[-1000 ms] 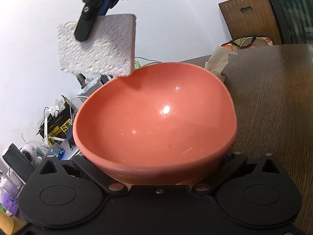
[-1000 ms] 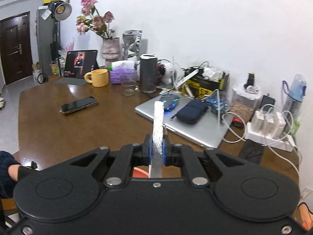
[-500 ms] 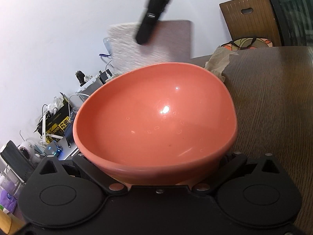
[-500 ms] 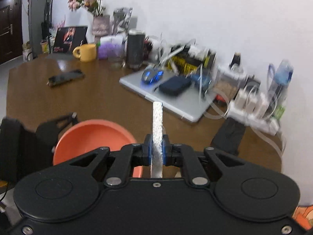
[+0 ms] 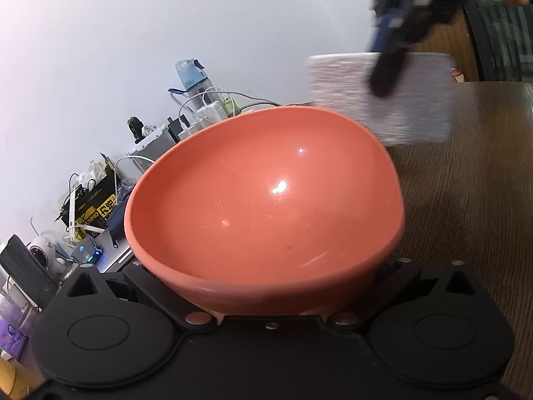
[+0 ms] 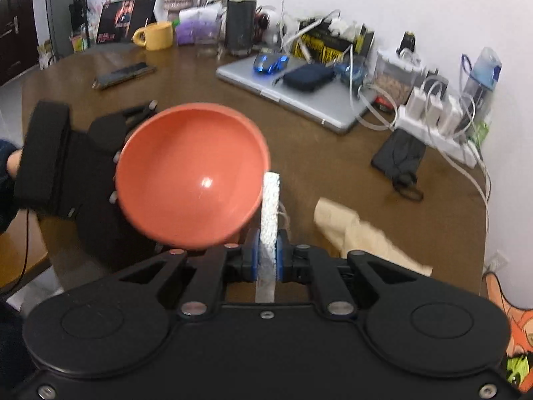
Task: Clean bowl
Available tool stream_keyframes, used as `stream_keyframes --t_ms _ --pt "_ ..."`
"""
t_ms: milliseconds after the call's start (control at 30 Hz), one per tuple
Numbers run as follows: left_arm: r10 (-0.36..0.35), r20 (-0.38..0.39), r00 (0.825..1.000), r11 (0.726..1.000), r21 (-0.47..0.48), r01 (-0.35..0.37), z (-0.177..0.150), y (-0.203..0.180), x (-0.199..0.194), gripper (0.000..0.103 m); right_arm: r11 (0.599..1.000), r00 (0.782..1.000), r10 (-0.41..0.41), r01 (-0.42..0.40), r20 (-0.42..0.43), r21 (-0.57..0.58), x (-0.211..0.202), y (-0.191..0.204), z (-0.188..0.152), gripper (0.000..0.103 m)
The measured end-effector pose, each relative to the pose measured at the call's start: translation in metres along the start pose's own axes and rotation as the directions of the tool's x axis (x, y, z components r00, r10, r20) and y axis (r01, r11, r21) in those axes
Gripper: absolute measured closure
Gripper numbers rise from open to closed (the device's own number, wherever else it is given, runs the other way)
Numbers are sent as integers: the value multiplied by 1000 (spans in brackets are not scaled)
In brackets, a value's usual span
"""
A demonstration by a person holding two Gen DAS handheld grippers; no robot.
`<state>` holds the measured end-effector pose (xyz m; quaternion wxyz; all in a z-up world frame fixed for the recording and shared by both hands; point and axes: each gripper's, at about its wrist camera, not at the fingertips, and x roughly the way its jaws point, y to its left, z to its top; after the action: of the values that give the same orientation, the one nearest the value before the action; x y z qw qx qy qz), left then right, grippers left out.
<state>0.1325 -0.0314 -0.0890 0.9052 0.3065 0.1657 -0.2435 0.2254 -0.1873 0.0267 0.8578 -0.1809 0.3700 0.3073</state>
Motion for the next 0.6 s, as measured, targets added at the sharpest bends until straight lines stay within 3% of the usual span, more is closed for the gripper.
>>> stream_keyframes --t_ms 67,300,600 --pt "-4 -1 1000 1000 -3 4 -2 64 59 1 1000 1000 5 -6 -27 -31 -7 10 -7 92" --pt "19 7 1000 1000 25 -19 -1 77 74 1 983 996 83 -88 -38 -159 -24 50 -1 92" --pt "62 25 998 995 79 -64 1 97 101 1 930 978 207 -197 2 -309 -25 94 46 92"
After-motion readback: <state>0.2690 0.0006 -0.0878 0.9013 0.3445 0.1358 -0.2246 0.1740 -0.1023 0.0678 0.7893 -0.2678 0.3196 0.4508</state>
